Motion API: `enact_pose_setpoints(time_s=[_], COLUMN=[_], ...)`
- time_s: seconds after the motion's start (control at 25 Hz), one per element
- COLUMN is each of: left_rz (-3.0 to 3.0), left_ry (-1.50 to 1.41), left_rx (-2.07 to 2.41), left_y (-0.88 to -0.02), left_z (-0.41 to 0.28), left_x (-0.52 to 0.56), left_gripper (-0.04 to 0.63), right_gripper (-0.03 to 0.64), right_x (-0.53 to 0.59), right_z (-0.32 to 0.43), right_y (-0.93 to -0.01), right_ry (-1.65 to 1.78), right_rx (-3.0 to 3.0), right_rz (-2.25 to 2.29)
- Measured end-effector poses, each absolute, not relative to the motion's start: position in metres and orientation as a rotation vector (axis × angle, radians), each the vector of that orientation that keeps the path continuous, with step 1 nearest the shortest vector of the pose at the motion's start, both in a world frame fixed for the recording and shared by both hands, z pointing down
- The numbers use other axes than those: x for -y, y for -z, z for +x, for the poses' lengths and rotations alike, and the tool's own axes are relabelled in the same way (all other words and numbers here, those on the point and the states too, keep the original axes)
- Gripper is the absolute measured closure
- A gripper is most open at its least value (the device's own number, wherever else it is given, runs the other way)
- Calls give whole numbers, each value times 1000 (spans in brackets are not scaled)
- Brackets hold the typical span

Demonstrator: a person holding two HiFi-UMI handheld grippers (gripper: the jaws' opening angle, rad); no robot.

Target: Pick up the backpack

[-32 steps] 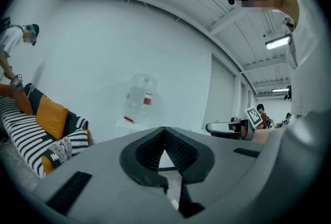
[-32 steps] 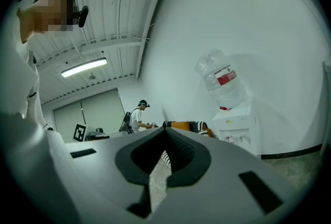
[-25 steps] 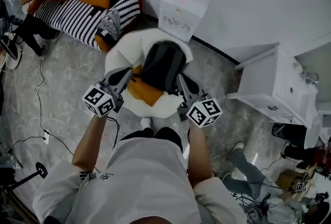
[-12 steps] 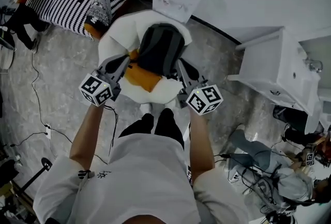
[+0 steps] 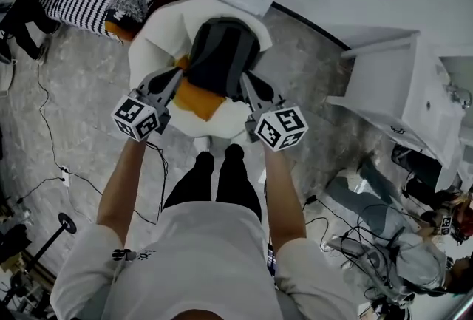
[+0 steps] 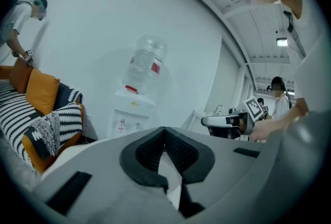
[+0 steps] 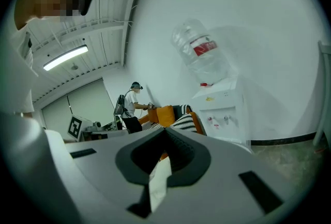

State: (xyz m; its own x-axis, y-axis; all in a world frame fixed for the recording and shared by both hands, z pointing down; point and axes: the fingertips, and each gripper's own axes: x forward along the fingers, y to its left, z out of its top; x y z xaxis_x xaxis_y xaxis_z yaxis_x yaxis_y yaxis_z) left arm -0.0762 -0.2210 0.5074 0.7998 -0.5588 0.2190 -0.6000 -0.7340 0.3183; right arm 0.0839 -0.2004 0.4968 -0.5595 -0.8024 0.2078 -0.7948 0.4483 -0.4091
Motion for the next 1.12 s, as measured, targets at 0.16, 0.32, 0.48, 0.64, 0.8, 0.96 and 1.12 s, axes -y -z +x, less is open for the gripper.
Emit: enact_pose_setpoints(time_s=[0.16,0.32,0.48,0.64,0.8,0.96,1.12], left_rz=[2599,2556,2527,2507,2496,2478,2462], left_ry=[-191,-259,-323,-375,-396,-414,-464], left_rx=[906,905,902,894,887,897,902], left_y=[-533,-590,-632,-667,-697,-727,-761], left_z=[-65,-41,-28,-21,-19,-18,-17], left_x=[232,281,302,310,318,332,344], left_gripper=[594,594,594,594,594,594,593], right_gripper=[611,611,611,611,611,611,611], right_x=[208,258,281,289,295,304,310], right_z=[94,112,123,129,134,131,132], right_y=[-529,-597,-639,-676,-710,-739,-774], right_ry=[787,896,956,1010,1031,1015,1058], right_rx=[-2661,-2674,-2662,-2654,-2668,-2753,-2771], right_rz=[-1470,-1461,-1463,-1478,-1492,-1475,-1479])
